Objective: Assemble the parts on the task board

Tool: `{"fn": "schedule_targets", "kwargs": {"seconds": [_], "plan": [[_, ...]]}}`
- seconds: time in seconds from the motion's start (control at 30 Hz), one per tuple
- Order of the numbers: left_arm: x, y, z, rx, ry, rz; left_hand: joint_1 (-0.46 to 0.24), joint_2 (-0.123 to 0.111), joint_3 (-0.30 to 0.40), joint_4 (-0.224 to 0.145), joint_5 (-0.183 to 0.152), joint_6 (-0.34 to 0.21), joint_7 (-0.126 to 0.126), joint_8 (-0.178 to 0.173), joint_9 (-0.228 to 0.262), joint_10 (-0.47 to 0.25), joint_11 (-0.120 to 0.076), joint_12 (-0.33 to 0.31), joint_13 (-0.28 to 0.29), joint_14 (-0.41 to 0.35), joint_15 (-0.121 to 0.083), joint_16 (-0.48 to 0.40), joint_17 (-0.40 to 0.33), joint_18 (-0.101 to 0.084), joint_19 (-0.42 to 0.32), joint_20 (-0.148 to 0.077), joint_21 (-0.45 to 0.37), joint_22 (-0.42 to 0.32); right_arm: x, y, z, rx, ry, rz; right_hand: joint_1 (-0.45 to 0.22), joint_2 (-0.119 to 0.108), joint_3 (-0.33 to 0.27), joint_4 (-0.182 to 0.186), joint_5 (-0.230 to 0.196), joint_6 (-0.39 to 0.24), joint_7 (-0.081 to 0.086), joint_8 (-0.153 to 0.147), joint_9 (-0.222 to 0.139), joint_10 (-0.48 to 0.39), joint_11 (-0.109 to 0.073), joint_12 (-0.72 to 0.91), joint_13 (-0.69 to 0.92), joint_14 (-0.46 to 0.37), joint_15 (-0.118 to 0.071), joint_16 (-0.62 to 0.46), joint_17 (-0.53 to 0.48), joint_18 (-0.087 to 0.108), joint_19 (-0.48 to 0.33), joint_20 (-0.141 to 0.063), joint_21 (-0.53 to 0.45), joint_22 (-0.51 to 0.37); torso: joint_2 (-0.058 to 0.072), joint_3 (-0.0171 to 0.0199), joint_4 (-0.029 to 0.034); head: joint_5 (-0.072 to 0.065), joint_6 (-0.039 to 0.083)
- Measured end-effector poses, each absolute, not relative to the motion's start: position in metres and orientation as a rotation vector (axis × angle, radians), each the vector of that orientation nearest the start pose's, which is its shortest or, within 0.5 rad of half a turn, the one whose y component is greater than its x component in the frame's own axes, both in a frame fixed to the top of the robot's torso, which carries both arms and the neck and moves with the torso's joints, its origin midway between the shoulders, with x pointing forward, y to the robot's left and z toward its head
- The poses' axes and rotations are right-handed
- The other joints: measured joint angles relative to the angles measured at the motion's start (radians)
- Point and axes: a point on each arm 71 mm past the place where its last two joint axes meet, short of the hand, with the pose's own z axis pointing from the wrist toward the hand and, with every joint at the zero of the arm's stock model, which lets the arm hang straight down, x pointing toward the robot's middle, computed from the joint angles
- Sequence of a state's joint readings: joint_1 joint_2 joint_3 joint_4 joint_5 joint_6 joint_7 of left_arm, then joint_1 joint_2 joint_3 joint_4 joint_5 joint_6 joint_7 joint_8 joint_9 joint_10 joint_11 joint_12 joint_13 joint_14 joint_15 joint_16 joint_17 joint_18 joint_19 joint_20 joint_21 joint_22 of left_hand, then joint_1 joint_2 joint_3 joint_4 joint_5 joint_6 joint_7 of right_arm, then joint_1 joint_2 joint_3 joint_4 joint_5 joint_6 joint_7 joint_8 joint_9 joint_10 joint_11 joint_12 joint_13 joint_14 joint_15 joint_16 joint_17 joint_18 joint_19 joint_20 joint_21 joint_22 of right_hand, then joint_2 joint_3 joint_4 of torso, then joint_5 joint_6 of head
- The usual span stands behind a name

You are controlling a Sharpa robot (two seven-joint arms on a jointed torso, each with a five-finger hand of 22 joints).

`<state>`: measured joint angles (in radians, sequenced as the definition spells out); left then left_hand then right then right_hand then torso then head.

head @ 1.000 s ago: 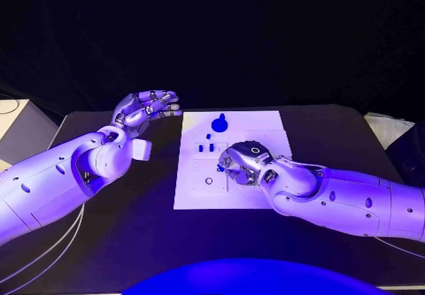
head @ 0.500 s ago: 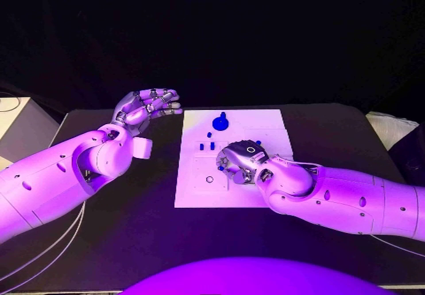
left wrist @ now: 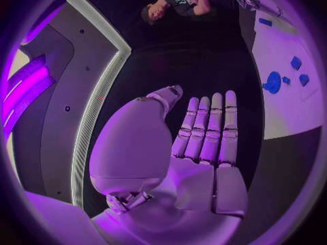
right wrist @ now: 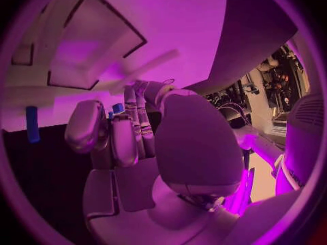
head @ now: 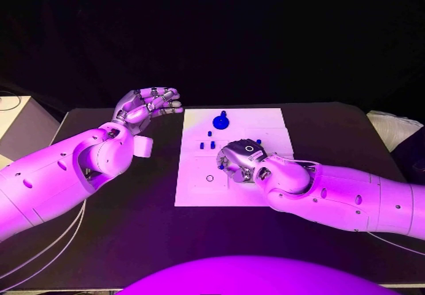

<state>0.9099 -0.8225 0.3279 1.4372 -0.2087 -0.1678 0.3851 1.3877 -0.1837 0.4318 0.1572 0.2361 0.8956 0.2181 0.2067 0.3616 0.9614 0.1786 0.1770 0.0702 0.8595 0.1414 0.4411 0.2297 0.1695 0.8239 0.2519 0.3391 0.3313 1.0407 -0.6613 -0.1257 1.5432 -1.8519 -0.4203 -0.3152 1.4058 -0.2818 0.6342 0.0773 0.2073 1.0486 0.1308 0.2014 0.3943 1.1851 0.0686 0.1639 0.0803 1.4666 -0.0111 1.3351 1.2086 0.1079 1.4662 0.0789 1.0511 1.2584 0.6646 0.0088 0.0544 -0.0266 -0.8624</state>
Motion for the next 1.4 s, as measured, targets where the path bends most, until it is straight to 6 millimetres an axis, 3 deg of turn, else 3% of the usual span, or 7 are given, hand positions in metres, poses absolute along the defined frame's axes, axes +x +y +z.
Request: {"fn": "schedule_targets", "kwargs": {"seconds": [0.2,0.4,0.47,0.57,1.07,1.4], "plan": [[0.496,0.234,-0.192,-1.075,1.312,-1.654,0.0,0.0,0.0,0.0,0.0,0.0,0.0,0.0,0.0,0.0,0.0,0.0,0.0,0.0,0.0,0.0,0.0,0.0,0.0,0.0,0.0,0.0,0.425,-0.103,-0.268,-0.423,1.618,0.576,-0.004,0.004,0.001,-0.001,-0.016,0.008,-0.004,0.009,0.005,0.009,-0.002,0.001,0.003,0.0,0.0,0.004,0.001,0.0,0.0,0.0,0.002,0.005,0.0,0.0012,0.0012,-0.001,-0.003],[0.496,0.234,-0.192,-1.076,1.313,-1.653,0.0,0.0,0.0,0.0,0.0,0.0,0.0,0.0,0.0,0.0,0.0,0.0,0.0,0.0,0.0,0.0,0.0,0.0,0.0,0.0,0.0,0.0,0.425,-0.102,-0.268,-0.422,1.612,0.573,-0.022,0.038,0.001,-0.001,-0.016,0.035,-0.013,0.028,0.014,0.041,-0.013,-0.002,0.012,-0.002,-0.01,0.004,0.002,0.0,0.0,-0.001,0.035,0.025,0.0,0.0009,0.0006,-0.001,-0.003],[0.496,0.234,-0.192,-1.076,1.313,-1.653,0.004,0.004,0.0,0.0,0.0,0.0,0.0,0.0,0.0,0.0,0.0,0.0,0.0,0.0,0.0,0.0,0.0,0.0,0.0,0.0,-0.004,0.0,0.425,-0.103,-0.269,-0.419,1.61,0.574,-0.025,0.054,0.001,-0.001,-0.017,0.042,-0.017,0.037,0.021,0.05,-0.019,0.001,0.016,0.0,-0.014,0.004,0.001,-0.014,0.0,-0.008,0.051,0.035,0.0,0.0008,0.0002,-0.001,-0.003],[0.496,0.234,-0.193,-1.076,1.314,-1.653,0.006,0.006,0.0,0.0,0.0,0.0,0.0,0.0,0.0,0.0,0.0,0.0,0.0,0.0,0.0,0.0,0.001,0.0,0.0,0.0,-0.005,-0.002,0.425,-0.103,-0.269,-0.411,1.606,0.574,-0.029,0.071,0.017,-0.003,-0.039,0.042,-0.017,0.046,0.033,0.06,-0.022,-0.002,0.022,0.0,-0.014,0.004,0.001,-0.016,0.0,-0.008,0.055,0.042,0.0,0.0007,0.0001,0.0,-0.004],[0.496,0.234,-0.193,-1.078,1.316,-1.651,0.006,0.006,0.0,0.0,0.0,0.0,0.0,0.0,0.0,0.0,0.0,0.0,0.0,0.0,0.0,0.0,0.001,0.0,0.0,0.0,-0.004,-0.001,0.422,-0.11,-0.27,-0.346,1.613,0.587,-0.038,0.094,0.074,-0.019,-0.019,0.029,-0.015,0.058,0.056,0.064,-0.018,-0.018,0.03,0.0,-0.014,0.004,-0.003,-0.016,0.0,-0.008,0.07,0.049,0.0,0.0,0.0004,0.003,-0.005],[0.496,0.235,-0.193,-1.079,1.318,-1.648,0.006,0.006,0.0,0.0,0.0,0.0,0.0,0.0,-0.001,0.0,0.0,0.0,0.001,0.0,0.0,0.0,0.002,0.0,0.0,0.0,-0.004,-0.003,0.425,-0.125,-0.259,-0.166,1.673,0.644,-0.042,0.098,0.089,-0.026,-0.032,0.028,-0.015,0.058,0.063,0.067,-0.015,-0.027,0.03,0.0,-0.014,0.008,-0.001,-0.016,0.0,-0.007,0.074,0.049,-0.001,-0.0005,0.0,0.008,-0.007]]}}
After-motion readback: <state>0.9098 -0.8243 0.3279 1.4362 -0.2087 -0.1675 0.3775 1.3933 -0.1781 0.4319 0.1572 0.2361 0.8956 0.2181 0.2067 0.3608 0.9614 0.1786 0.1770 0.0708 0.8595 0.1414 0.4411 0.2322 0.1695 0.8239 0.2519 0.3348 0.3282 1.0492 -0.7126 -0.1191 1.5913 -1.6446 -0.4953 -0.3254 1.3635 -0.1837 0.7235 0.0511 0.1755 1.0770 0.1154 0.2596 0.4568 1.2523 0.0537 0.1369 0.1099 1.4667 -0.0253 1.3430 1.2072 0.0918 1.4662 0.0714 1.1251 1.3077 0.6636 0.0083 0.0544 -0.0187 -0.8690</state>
